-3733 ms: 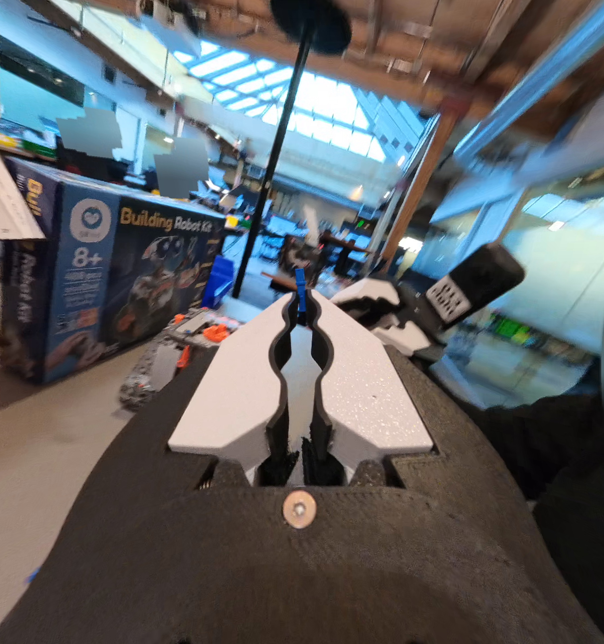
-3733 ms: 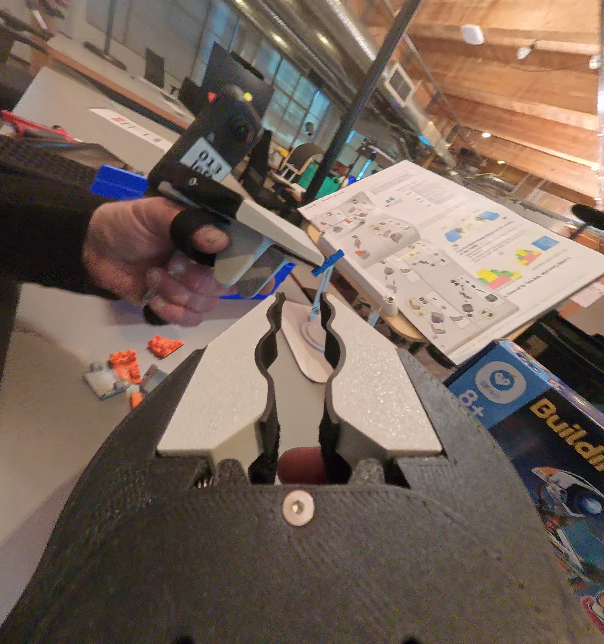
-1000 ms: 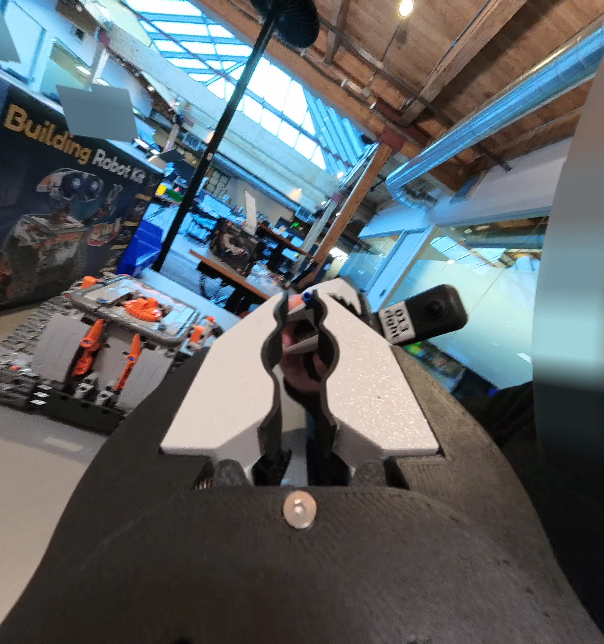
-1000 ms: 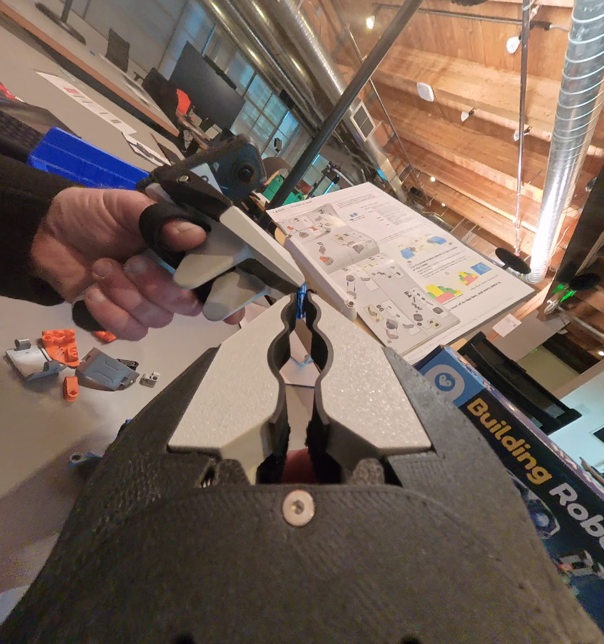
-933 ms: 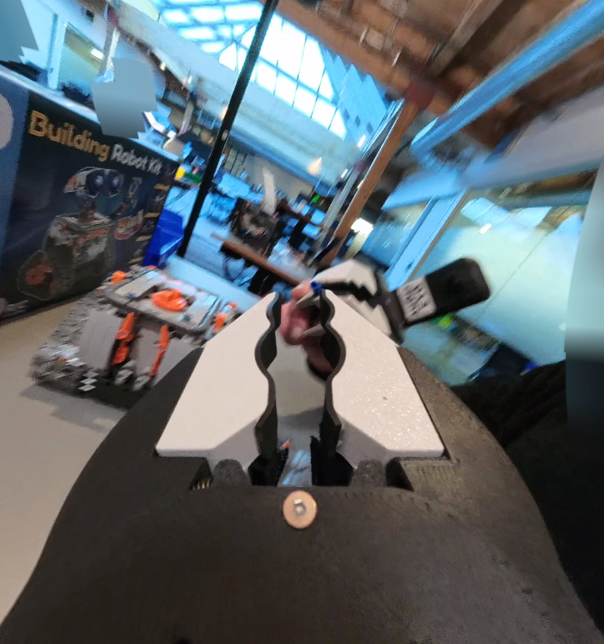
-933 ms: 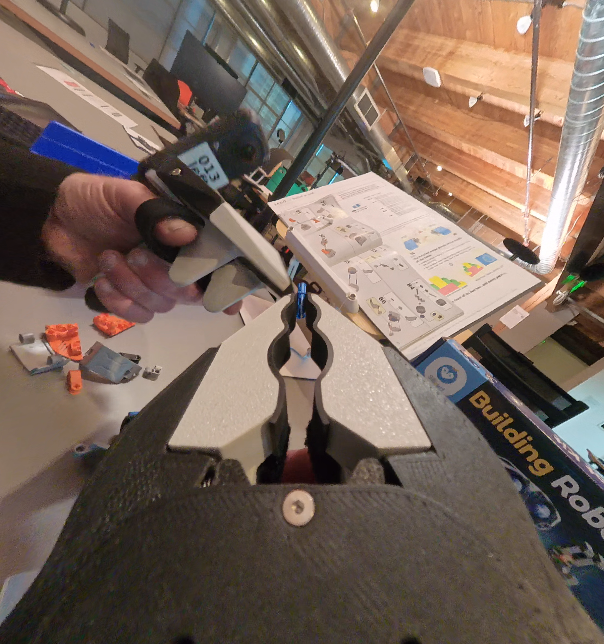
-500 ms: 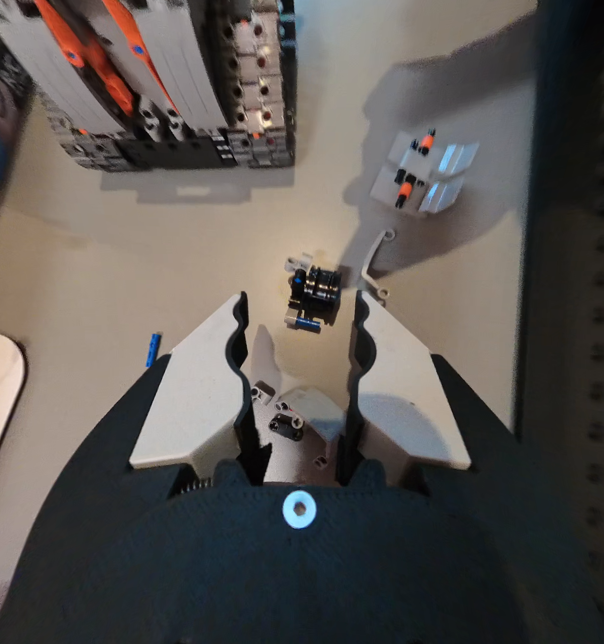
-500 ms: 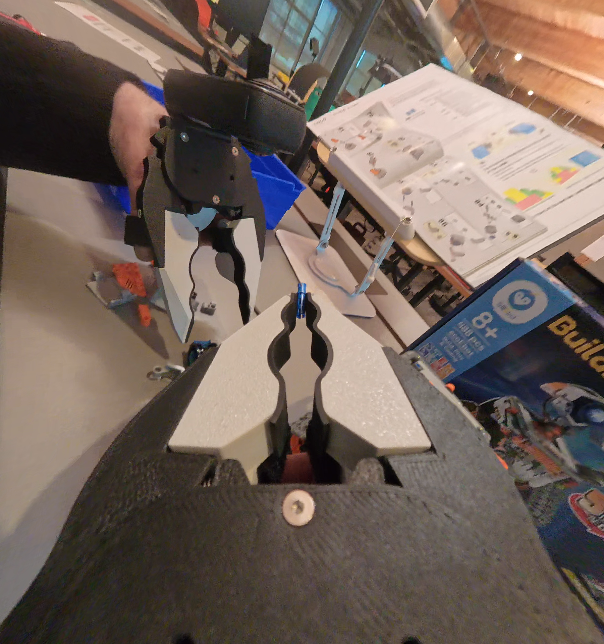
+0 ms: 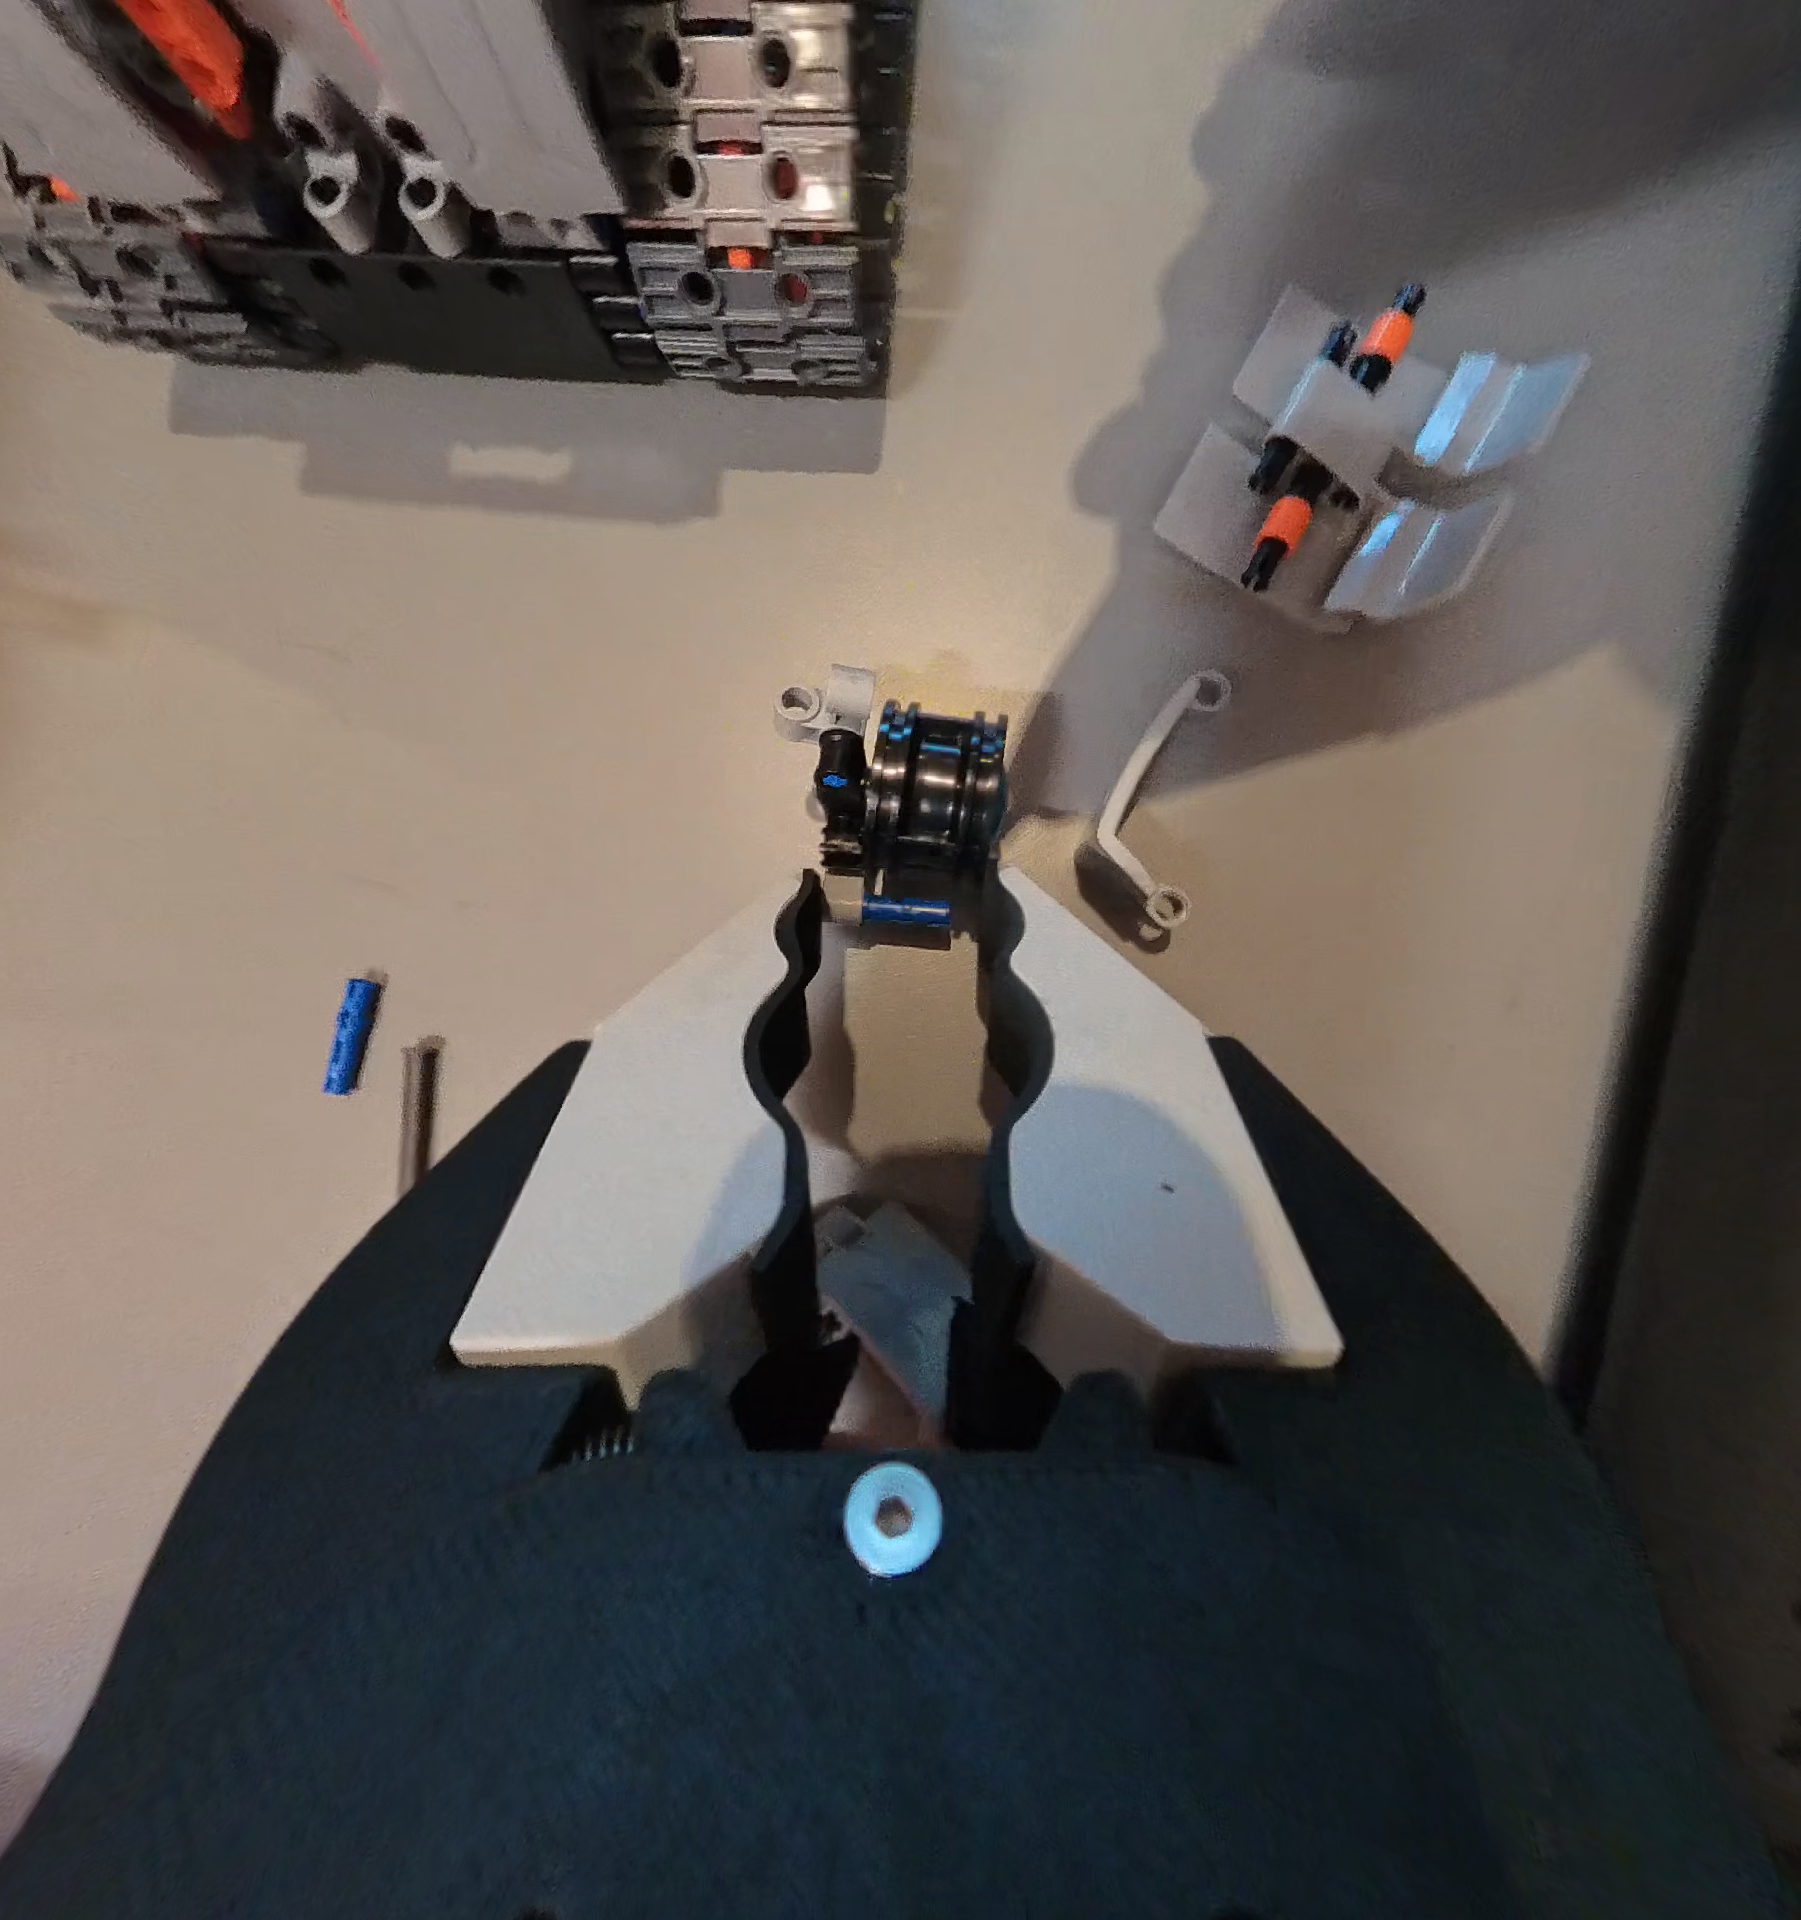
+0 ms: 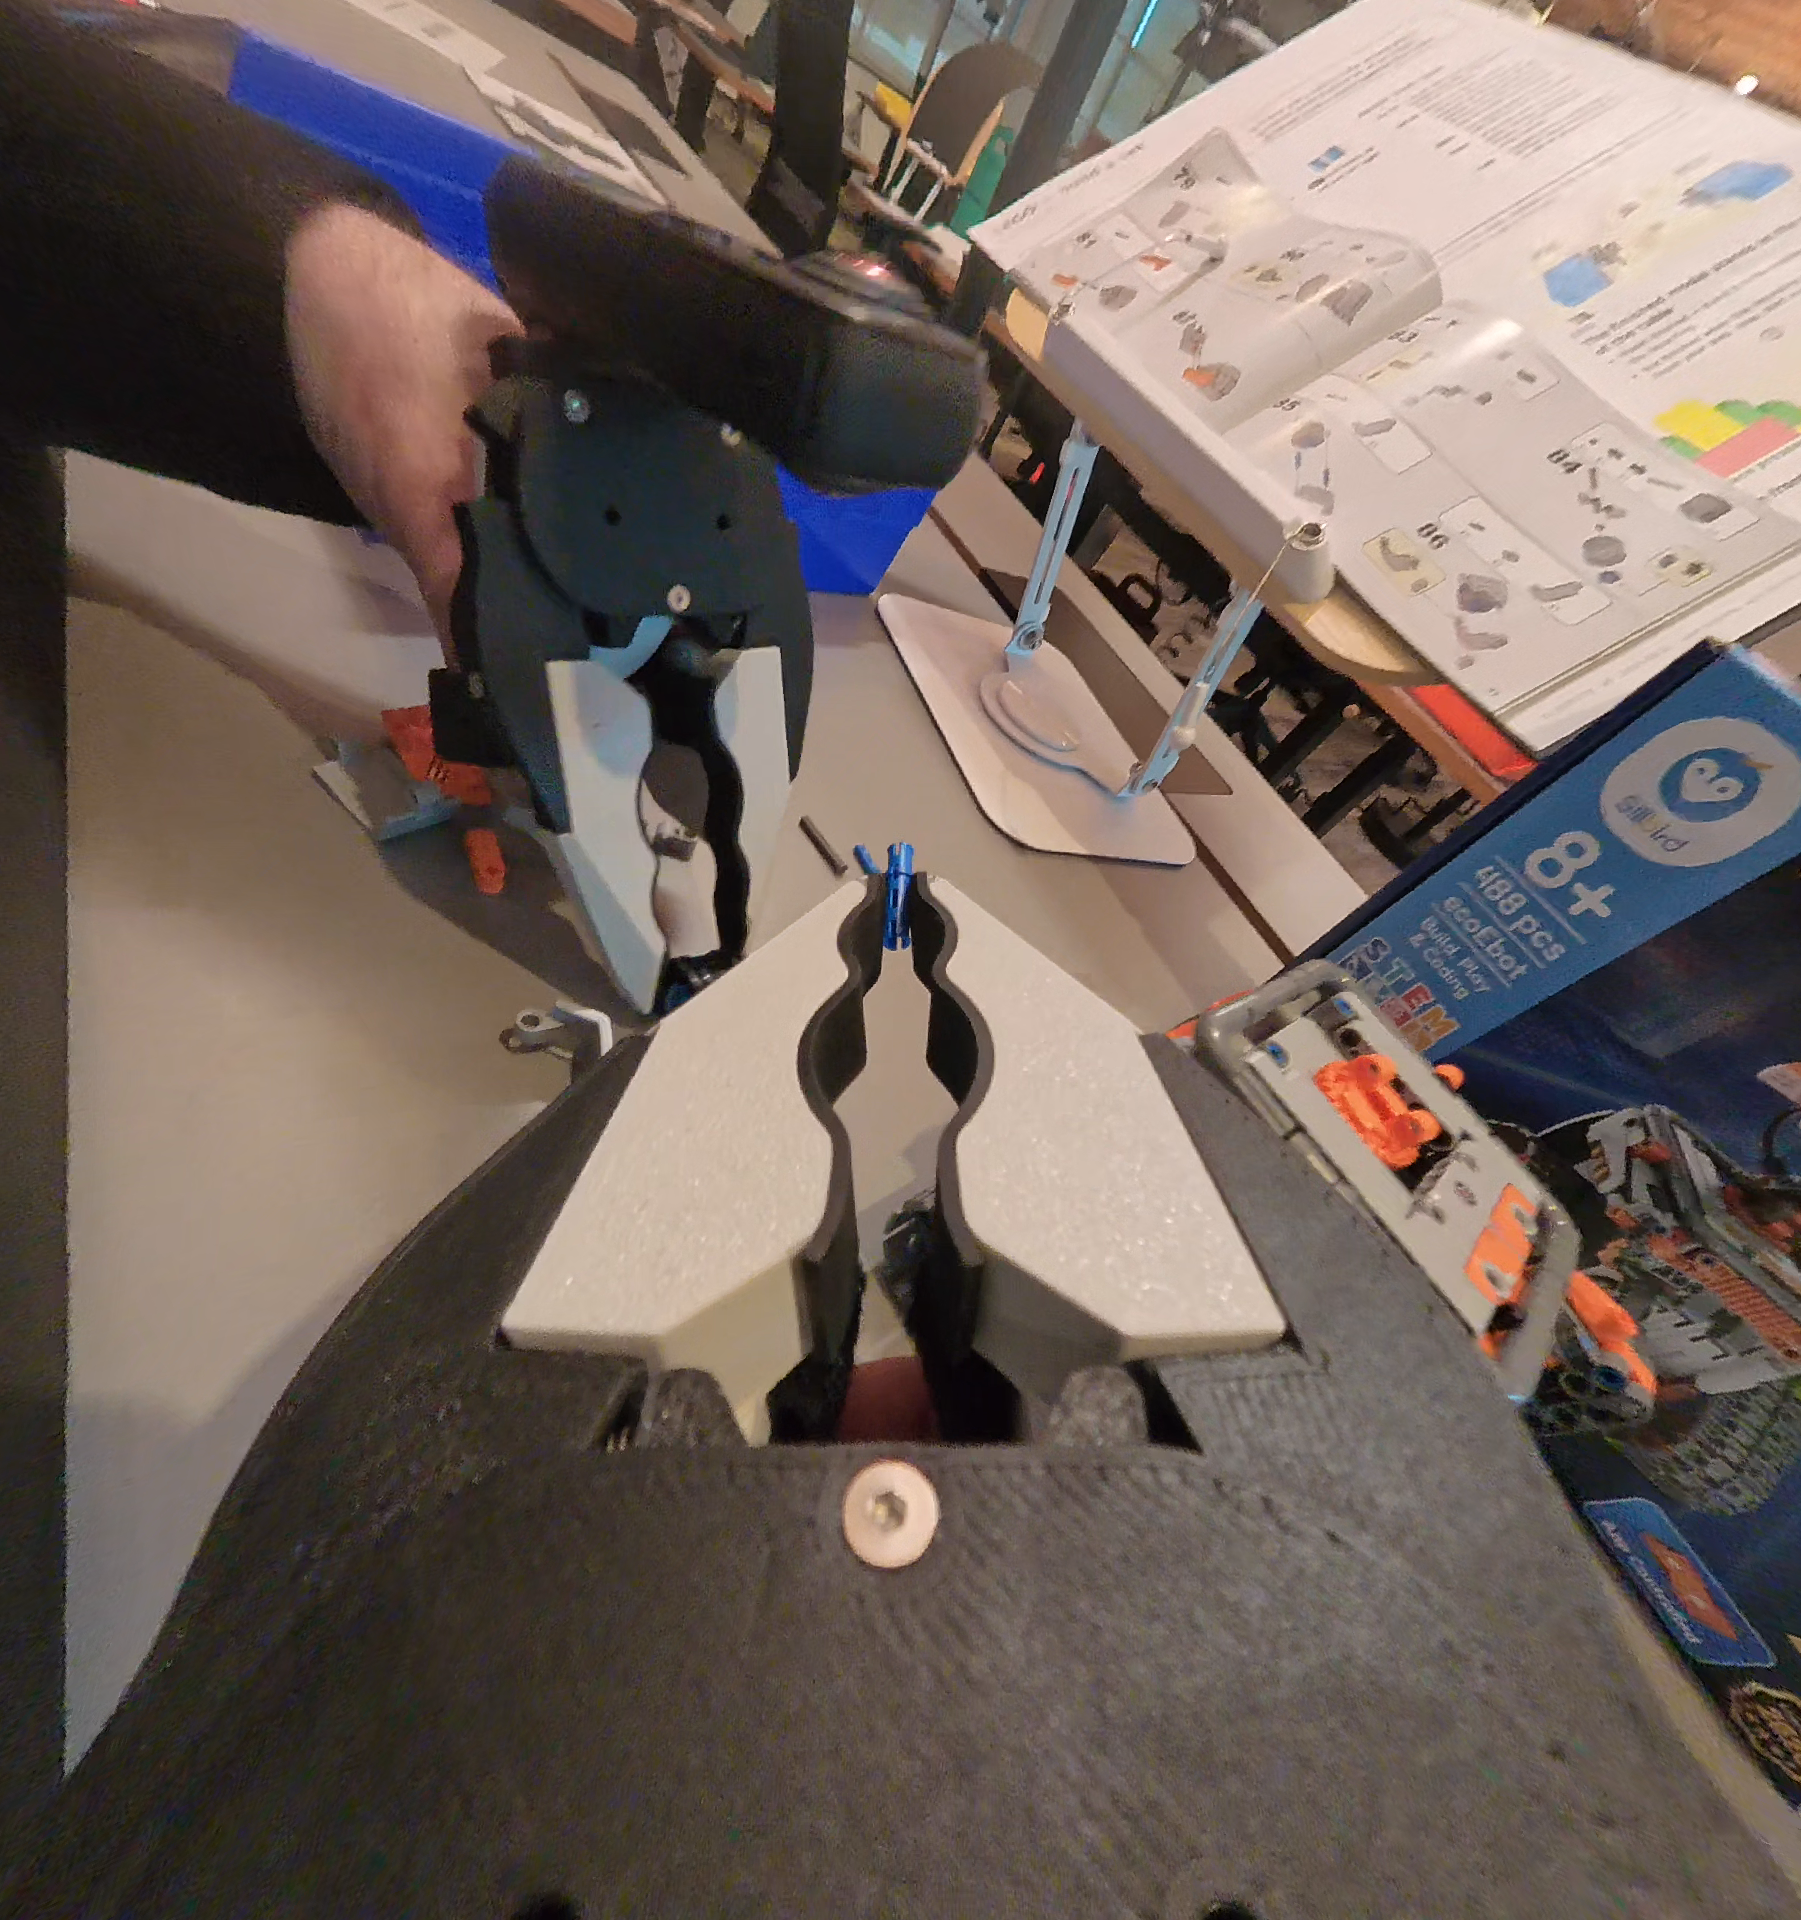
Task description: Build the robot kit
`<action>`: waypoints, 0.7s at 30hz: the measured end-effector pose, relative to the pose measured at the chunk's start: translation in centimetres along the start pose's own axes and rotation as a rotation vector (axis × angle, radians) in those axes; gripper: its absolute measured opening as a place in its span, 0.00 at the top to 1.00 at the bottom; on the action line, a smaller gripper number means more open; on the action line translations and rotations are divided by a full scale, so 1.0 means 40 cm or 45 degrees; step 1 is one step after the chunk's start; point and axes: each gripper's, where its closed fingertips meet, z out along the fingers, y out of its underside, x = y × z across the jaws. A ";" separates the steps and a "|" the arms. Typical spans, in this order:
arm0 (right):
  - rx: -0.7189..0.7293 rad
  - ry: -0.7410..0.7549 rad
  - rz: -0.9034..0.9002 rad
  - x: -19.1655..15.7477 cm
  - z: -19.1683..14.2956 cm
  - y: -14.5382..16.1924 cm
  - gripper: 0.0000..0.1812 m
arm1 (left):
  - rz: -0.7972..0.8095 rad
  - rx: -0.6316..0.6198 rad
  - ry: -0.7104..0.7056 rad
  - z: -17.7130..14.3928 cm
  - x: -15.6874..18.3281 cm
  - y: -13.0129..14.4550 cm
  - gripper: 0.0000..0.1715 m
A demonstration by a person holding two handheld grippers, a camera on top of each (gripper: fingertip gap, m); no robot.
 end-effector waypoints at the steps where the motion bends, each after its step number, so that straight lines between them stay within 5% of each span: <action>1: -0.017 -0.012 0.002 -0.007 0.003 0.008 0.99 | -0.065 0.007 -0.002 0.002 -0.002 -0.001 0.84; 7: -0.088 -0.051 0.001 -0.032 0.016 0.042 0.99 | -0.100 -0.053 -0.128 0.019 -0.001 0.010 0.78; 14: -0.118 -0.044 0.042 -0.028 0.010 0.063 0.99 | -0.051 -0.029 0.039 0.007 0.061 0.003 0.75; 21: -0.128 -0.071 0.110 -0.024 0.012 0.081 0.99 | -0.051 0.130 -0.131 -0.031 -0.065 -0.050 0.82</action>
